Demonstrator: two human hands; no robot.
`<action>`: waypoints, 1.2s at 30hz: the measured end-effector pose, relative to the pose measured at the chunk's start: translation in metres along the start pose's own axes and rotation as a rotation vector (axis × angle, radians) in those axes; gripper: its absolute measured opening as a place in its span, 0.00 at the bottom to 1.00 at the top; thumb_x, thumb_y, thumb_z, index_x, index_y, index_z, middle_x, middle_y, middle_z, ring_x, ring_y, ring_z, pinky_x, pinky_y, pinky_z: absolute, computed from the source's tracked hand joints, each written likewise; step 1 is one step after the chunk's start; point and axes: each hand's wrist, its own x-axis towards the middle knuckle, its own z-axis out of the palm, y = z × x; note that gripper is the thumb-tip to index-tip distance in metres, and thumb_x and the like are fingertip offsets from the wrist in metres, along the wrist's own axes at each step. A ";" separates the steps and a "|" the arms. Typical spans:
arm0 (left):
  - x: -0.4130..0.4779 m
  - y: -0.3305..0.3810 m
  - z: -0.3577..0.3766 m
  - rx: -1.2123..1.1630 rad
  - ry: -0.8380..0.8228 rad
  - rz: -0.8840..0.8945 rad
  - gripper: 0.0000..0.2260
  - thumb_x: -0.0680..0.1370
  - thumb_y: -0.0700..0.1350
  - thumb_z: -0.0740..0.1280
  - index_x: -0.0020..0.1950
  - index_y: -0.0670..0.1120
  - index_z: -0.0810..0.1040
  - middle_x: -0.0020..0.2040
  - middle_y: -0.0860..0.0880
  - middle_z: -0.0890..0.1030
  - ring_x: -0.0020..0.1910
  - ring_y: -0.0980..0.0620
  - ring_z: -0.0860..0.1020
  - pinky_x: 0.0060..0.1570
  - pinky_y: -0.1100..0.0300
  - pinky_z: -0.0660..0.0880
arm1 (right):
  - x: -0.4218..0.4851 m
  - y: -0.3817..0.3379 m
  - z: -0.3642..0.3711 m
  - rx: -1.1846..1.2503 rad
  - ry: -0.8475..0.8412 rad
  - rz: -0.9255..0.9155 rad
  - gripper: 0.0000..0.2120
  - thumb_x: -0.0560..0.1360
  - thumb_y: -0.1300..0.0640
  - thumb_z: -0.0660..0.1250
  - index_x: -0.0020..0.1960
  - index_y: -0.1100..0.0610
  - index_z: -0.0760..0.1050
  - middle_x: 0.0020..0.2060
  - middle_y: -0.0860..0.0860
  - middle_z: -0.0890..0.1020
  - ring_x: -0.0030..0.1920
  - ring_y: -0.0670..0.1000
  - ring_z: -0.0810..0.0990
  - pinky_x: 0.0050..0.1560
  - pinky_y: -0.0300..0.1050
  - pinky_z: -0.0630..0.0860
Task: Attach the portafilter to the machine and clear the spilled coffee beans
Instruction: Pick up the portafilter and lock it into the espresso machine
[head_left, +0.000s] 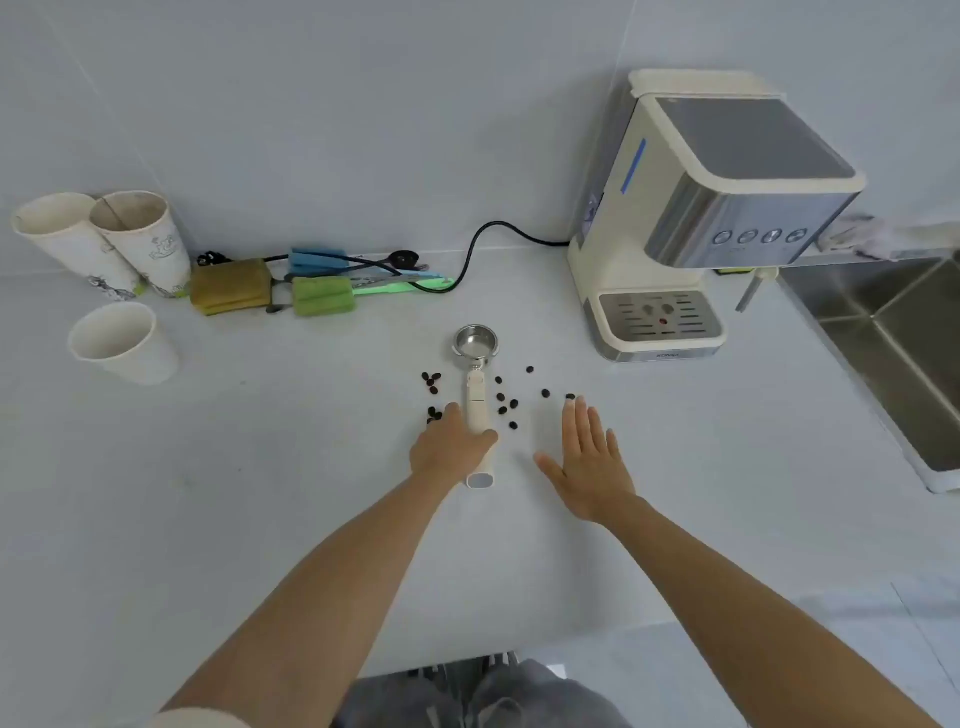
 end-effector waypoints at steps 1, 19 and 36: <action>0.000 0.003 0.002 -0.023 -0.012 -0.035 0.21 0.73 0.53 0.64 0.60 0.43 0.67 0.53 0.46 0.77 0.45 0.47 0.73 0.41 0.57 0.67 | -0.001 0.002 0.004 0.001 -0.017 0.010 0.35 0.79 0.41 0.44 0.73 0.59 0.29 0.75 0.54 0.33 0.75 0.53 0.34 0.76 0.51 0.38; 0.022 0.014 0.025 -0.303 0.013 -0.226 0.21 0.75 0.37 0.60 0.67 0.39 0.61 0.62 0.40 0.74 0.57 0.40 0.75 0.35 0.54 0.72 | 0.004 0.019 0.048 -0.031 -0.044 0.012 0.32 0.79 0.42 0.43 0.74 0.56 0.32 0.75 0.54 0.34 0.75 0.54 0.33 0.74 0.50 0.34; 0.025 0.005 -0.016 -0.116 0.060 -0.056 0.19 0.73 0.37 0.60 0.64 0.41 0.63 0.53 0.39 0.75 0.43 0.42 0.75 0.25 0.59 0.69 | 0.003 0.016 0.022 0.073 -0.145 0.024 0.32 0.80 0.41 0.42 0.75 0.56 0.34 0.75 0.55 0.36 0.75 0.54 0.34 0.76 0.51 0.38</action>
